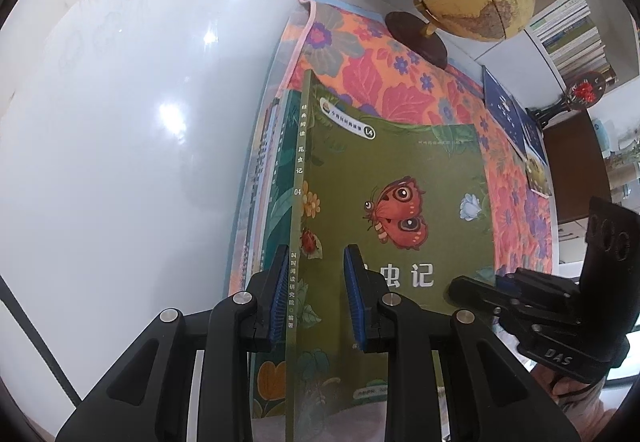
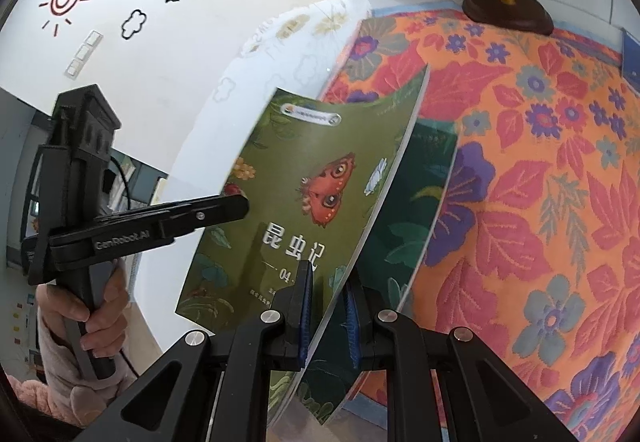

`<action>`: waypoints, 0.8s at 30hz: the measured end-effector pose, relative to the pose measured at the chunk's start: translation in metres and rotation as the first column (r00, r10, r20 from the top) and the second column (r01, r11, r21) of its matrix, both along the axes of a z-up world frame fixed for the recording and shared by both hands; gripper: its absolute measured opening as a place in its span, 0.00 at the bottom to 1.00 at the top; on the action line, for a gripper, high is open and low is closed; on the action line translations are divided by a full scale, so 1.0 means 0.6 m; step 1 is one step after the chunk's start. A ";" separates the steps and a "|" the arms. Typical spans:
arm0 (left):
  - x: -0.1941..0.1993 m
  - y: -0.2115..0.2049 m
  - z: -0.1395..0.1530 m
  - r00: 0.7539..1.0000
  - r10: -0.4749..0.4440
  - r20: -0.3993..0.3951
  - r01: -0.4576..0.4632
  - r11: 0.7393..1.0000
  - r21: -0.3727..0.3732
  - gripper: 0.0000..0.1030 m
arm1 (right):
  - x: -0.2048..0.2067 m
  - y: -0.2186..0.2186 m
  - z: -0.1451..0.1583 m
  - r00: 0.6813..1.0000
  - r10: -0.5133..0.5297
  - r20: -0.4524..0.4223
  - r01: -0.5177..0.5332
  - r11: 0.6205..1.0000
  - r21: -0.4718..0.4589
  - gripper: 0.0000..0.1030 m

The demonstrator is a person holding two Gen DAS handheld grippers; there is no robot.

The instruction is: Organize books

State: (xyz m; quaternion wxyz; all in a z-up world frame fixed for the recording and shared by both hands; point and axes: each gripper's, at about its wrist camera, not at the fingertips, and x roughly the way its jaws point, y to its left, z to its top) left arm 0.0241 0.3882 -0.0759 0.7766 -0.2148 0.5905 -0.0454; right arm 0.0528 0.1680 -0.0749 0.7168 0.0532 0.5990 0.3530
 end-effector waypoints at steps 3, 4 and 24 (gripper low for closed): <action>0.002 0.003 -0.001 1.000 0.005 -0.004 -0.004 1.000 0.009 0.22 | 0.000 -0.004 -0.015 0.999 -0.018 -0.033 0.017 1.000 -0.006 0.16; 0.002 0.005 -0.002 1.000 0.007 -0.007 -0.007 1.000 0.005 0.22 | 0.000 -0.006 -0.019 0.999 -0.026 -0.043 0.025 1.000 -0.005 0.16; 0.013 0.010 -0.012 0.998 0.002 -0.068 0.003 0.997 0.071 0.26 | 0.006 -0.010 -0.034 0.994 -0.062 -0.085 0.062 0.998 -0.003 0.19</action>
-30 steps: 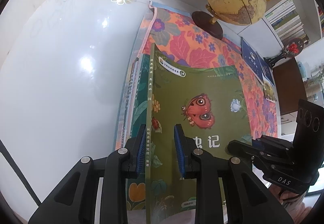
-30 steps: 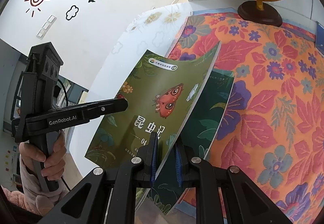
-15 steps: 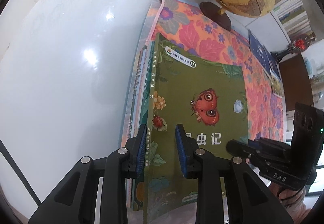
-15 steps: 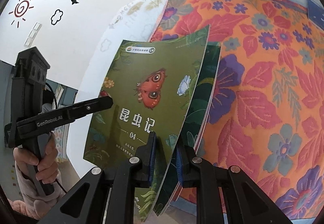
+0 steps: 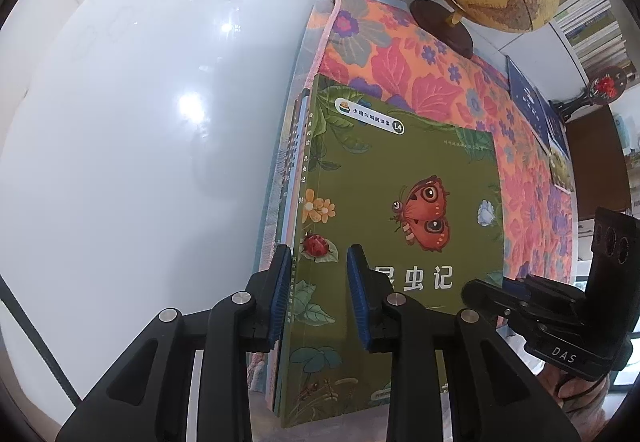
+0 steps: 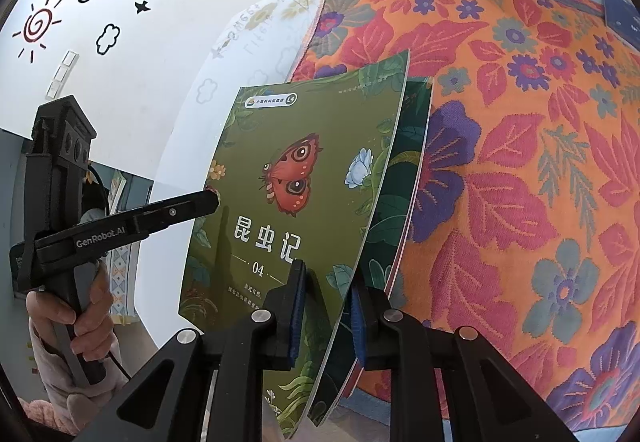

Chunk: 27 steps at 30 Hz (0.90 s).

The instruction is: Organize books

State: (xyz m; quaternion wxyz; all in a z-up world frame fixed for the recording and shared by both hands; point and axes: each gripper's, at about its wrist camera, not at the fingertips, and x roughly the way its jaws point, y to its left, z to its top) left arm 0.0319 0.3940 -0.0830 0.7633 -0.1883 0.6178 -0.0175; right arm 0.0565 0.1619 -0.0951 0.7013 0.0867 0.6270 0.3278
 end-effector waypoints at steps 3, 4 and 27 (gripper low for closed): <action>0.002 -0.003 -0.002 1.000 -0.004 0.001 0.004 1.000 0.001 0.27 | -0.003 -0.001 0.001 1.000 -0.027 -0.013 0.027 1.000 -0.012 0.19; 0.002 -0.004 -0.002 1.000 -0.005 -0.001 0.005 1.000 0.008 0.27 | -0.004 -0.001 0.002 0.999 -0.032 -0.011 0.032 0.999 -0.017 0.19; 0.009 -0.032 0.029 1.000 0.021 0.003 -0.021 0.991 0.131 0.30 | 0.015 -0.083 0.022 0.988 -0.141 -0.062 0.139 0.990 -0.026 0.19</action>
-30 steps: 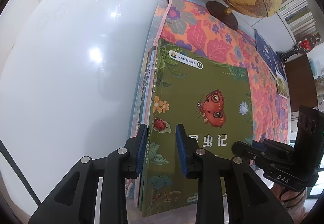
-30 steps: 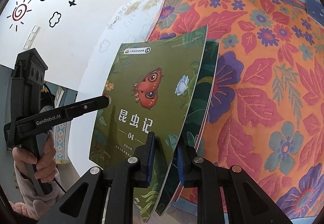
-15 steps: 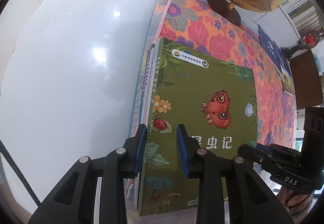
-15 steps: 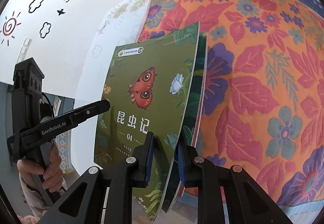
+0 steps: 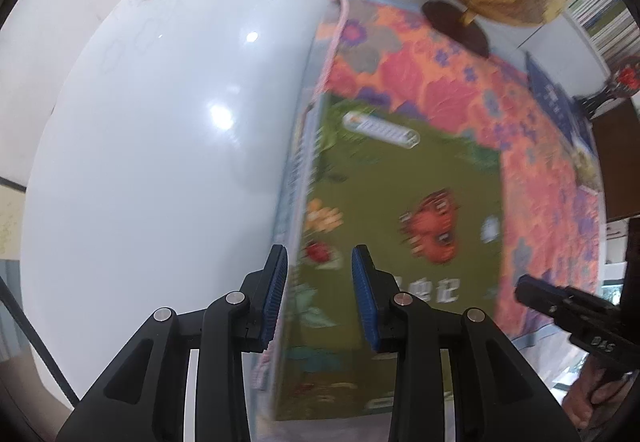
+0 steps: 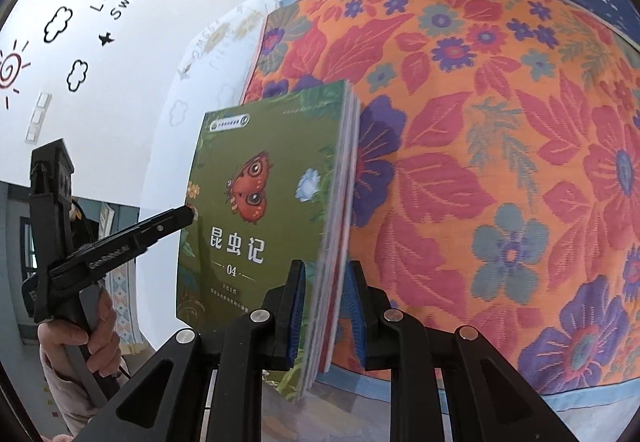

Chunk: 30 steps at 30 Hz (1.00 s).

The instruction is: Organize books

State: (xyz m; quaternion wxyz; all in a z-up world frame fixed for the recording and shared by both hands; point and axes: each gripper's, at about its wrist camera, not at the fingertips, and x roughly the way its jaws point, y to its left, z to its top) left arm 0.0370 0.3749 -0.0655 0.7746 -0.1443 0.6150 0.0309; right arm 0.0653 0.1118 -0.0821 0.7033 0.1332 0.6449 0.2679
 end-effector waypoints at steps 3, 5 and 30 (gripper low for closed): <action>0.010 -0.022 0.026 0.999 -0.005 0.047 0.005 1.000 0.012 0.30 | 0.006 -0.036 0.007 1.000 -0.029 0.010 0.029 0.999 0.017 0.19; 0.022 -0.046 0.041 0.997 -0.030 0.074 0.029 0.999 0.025 0.30 | 0.012 -0.063 0.013 0.998 -0.054 0.023 0.053 0.998 0.018 0.19; 0.241 -0.483 0.028 0.945 -0.289 0.154 0.297 0.955 -0.026 0.30 | 0.138 -0.489 0.031 0.926 -0.370 0.079 0.365 0.928 0.068 0.19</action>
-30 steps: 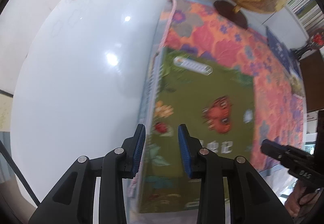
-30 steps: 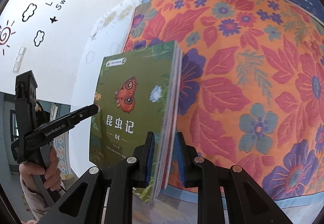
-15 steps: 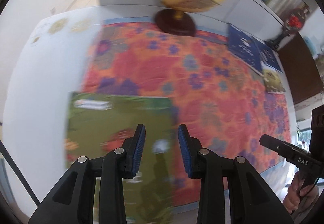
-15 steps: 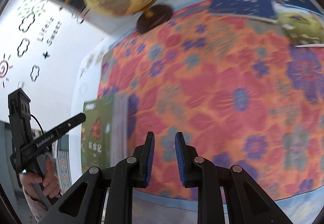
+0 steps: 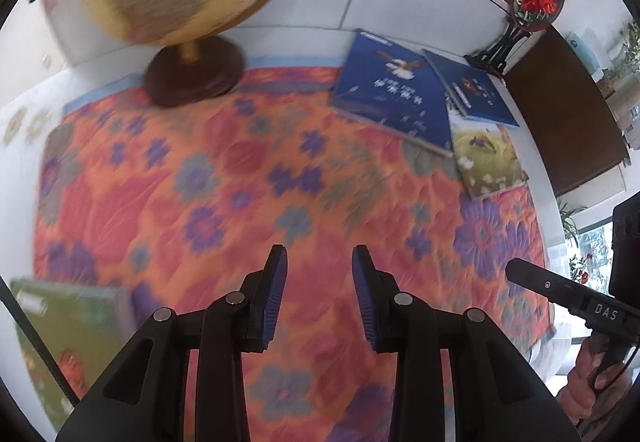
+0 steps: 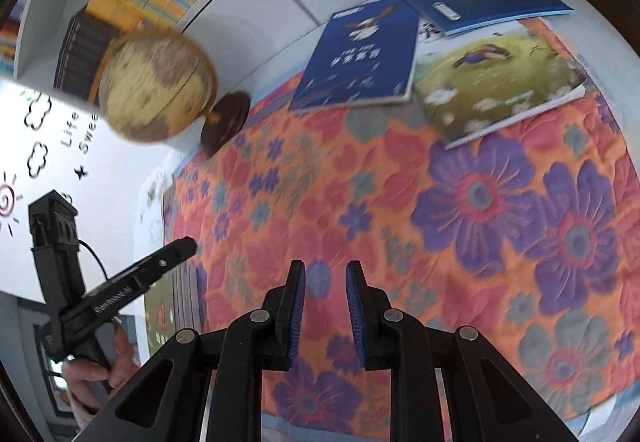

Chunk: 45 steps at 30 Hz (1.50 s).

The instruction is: Organize books

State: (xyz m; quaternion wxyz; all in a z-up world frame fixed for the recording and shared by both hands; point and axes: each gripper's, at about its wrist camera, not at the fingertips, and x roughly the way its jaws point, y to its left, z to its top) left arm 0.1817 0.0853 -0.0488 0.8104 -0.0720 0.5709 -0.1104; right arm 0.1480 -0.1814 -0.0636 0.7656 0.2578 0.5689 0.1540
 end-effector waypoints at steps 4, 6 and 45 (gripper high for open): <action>0.063 -0.038 -0.022 1.000 -0.003 0.030 0.004 1.000 -0.020 0.30 | 0.049 -0.043 -0.011 0.998 -0.058 0.029 0.057 0.998 0.030 0.19; 0.090 -0.048 -0.034 0.999 0.008 0.045 -0.007 0.999 -0.031 0.30 | 0.075 -0.062 -0.021 0.994 -0.091 0.052 0.088 0.995 0.055 0.19; -0.028 -0.058 -0.126 0.994 -0.006 -0.110 -0.005 0.995 -0.097 0.34 | 0.024 -0.061 -0.124 0.984 0.166 -0.070 -0.166 0.986 -0.002 0.23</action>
